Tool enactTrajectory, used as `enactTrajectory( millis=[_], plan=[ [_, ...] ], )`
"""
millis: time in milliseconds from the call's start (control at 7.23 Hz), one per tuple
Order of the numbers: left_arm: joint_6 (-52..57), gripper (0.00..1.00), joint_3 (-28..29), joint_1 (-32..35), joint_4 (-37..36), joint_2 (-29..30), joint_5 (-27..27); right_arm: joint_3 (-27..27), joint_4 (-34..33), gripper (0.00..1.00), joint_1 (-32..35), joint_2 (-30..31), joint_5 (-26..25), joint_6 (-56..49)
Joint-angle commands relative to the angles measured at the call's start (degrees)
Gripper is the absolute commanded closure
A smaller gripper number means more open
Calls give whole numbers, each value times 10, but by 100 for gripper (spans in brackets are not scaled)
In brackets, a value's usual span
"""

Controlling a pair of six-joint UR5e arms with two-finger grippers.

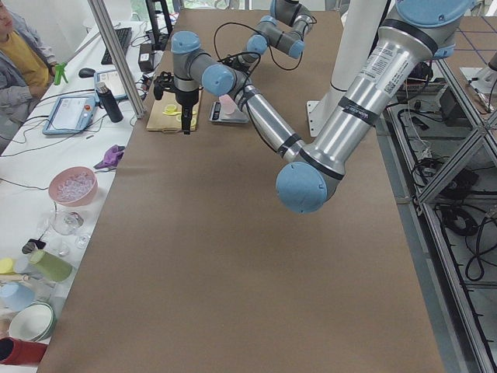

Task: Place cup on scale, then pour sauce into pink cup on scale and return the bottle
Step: 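Tilt the sauce bottle over the pink cup with the right gripper to pour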

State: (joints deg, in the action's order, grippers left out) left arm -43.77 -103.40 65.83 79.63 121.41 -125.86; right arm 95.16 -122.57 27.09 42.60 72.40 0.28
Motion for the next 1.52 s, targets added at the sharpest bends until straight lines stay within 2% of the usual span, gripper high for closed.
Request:
enactTrajectory(
  millis=[0,415,968,1382],
  plan=[
    [0,5,0,0,1,-5,0,-52,-6,100,3,-38,-3,-5],
    [0,5,1,-1,3,-8,-1,-86,-8,100,3,-59,-23,-16],
    [0,5,0,-1,3,-8,-1,-86,-86,100,2,-77,-64,-61],
    [0,5,0,-1,3,-8,-1,-86,-88,100,1,-75,-68,-67]
  ],
)
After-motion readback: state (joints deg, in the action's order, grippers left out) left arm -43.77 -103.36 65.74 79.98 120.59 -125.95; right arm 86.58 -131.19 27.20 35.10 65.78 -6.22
